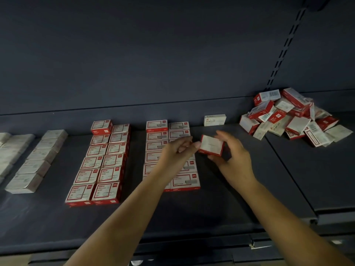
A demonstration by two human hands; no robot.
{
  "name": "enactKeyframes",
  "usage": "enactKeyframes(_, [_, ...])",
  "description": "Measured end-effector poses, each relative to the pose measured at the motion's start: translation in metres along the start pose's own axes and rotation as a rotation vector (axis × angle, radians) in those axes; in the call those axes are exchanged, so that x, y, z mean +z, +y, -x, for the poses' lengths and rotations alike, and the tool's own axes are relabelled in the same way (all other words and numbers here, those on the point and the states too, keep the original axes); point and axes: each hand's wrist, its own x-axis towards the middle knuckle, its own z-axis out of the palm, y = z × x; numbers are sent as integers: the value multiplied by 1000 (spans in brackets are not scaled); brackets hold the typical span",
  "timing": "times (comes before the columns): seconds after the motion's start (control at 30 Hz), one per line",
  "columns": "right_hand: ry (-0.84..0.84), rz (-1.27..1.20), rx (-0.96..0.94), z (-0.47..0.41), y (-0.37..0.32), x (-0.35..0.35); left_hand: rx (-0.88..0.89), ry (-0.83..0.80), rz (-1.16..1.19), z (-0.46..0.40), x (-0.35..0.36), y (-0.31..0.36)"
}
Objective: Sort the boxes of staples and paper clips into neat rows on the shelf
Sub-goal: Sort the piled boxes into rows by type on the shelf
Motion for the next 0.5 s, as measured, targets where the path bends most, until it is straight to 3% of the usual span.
enactKeyframes(0.13, [38, -86, -230, -1, -16, 4, 14, -42, 140, 5, -5, 5])
enactKeyframes(0.23, [-5, -145, -258, -2, -21, 3, 90, -22, 238, 8, -14, 6])
enactKeyframes(0.4, [-241, -611, 222, -5, -40, -6, 211, 9, 274, 13, -22, 4])
enactKeyframes(0.5, [-327, -826, 303, -10, -40, -7, 259, 37, 305, 15, -23, 2])
